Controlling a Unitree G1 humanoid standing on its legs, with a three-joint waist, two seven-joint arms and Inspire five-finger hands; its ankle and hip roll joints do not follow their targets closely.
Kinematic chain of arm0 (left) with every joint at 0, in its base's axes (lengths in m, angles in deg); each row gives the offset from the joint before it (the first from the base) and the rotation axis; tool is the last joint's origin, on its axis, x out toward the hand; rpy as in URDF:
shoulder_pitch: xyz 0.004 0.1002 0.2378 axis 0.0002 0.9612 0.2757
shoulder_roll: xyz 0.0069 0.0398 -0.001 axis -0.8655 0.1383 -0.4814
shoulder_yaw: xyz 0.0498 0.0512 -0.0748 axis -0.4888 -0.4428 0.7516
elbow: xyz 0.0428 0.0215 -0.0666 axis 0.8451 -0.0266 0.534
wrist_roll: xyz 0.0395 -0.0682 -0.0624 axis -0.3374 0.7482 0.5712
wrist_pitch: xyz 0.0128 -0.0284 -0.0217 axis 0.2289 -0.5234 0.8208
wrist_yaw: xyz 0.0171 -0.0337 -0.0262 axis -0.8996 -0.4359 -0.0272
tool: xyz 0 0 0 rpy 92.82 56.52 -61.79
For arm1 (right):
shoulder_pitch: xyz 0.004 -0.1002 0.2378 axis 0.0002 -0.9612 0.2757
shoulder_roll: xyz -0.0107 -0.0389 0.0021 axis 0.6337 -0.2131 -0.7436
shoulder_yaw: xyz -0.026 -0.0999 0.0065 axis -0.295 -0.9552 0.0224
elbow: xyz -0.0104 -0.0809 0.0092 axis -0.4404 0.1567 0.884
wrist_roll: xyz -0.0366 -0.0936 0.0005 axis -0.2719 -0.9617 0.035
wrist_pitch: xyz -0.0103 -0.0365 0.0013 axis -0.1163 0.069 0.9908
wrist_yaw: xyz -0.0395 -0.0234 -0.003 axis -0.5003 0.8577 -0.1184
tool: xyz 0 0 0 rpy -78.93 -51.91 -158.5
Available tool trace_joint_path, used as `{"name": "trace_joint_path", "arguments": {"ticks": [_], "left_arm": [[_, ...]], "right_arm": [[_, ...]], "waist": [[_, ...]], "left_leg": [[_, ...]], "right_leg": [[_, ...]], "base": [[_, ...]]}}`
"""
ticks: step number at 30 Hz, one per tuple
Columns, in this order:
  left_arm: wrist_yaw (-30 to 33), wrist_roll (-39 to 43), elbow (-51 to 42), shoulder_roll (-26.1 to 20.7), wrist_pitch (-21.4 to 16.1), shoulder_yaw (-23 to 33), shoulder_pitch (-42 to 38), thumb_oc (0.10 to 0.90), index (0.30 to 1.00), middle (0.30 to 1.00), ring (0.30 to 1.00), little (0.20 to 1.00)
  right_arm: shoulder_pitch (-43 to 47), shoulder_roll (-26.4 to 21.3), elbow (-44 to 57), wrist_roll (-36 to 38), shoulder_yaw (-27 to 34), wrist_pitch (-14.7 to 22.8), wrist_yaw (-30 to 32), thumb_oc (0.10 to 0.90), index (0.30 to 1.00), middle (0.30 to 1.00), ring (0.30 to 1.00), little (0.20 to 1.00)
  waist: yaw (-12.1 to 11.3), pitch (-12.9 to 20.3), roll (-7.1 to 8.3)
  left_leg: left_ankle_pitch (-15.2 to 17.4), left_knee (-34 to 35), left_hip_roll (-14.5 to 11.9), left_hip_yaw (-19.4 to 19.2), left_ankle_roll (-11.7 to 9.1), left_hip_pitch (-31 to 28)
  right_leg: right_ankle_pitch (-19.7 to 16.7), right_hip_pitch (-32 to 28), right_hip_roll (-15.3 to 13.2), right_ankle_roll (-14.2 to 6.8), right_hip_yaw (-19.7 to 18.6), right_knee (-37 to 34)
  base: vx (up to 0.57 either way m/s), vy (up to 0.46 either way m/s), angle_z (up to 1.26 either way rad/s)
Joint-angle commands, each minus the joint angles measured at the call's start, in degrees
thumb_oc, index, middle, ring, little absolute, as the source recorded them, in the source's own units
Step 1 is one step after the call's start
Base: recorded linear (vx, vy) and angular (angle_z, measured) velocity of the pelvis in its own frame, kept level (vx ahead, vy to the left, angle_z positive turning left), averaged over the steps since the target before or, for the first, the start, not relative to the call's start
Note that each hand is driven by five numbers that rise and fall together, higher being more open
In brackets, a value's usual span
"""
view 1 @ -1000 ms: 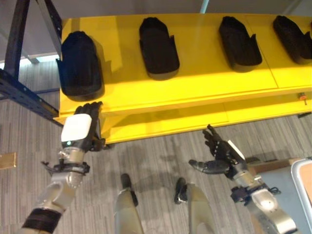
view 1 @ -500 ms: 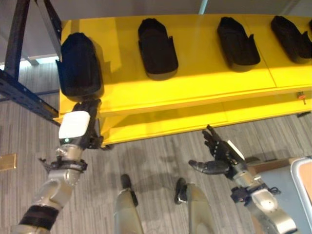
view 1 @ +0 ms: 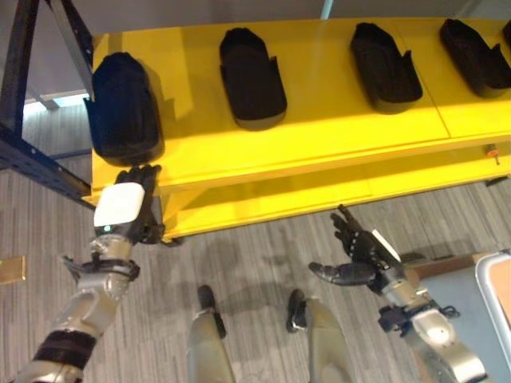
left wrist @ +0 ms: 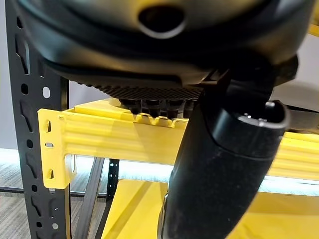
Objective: Move parts from the plastic box to the shelf.
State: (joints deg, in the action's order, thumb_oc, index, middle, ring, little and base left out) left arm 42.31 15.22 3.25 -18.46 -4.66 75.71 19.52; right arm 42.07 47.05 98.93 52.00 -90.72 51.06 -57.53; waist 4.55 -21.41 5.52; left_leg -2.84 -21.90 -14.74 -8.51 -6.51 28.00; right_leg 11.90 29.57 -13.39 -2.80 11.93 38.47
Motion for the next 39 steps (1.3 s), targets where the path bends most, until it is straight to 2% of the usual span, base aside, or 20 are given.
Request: {"name": "trace_joint_path", "arguments": {"ticks": [1, 39], "left_arm": [[2.0, 0.0, 0.1, -4.4, 0.0, -0.8, -3.0, 0.9, 1.0, 1.0, 1.0, 1.0], [2.1, -0.9, 3.7, -10.6, 1.3, -1.4, -8.7, 0.9, 1.0, 1.0, 1.0, 1.0]], "right_arm": [[2.3, -1.6, 2.7, 0.5, 2.7, 5.0, -0.4, 0.9, 1.0, 1.0, 1.0, 1.0], [-0.1, -2.6, 3.4, 0.4, 4.0, 4.7, -1.6, 0.9, 1.0, 1.0, 1.0, 1.0]], "waist": [[1.5, 4.7, -0.64], [1.9, 4.8, -0.54]], "left_leg": [[3.4, -4.1, -2.6, 3.1, -0.3, -1.2], [4.2, -6.2, -2.6, 3.0, -0.2, 0.2]], "right_leg": [[-15.0, 0.5, -1.9, -5.5, -5.5, -10.2], [-14.7, 2.1, -1.8, -5.4, -6.6, -8.7]], "base": [[0.02, 0.006, -0.04], [0.0, 0.001, 0.0]]}}
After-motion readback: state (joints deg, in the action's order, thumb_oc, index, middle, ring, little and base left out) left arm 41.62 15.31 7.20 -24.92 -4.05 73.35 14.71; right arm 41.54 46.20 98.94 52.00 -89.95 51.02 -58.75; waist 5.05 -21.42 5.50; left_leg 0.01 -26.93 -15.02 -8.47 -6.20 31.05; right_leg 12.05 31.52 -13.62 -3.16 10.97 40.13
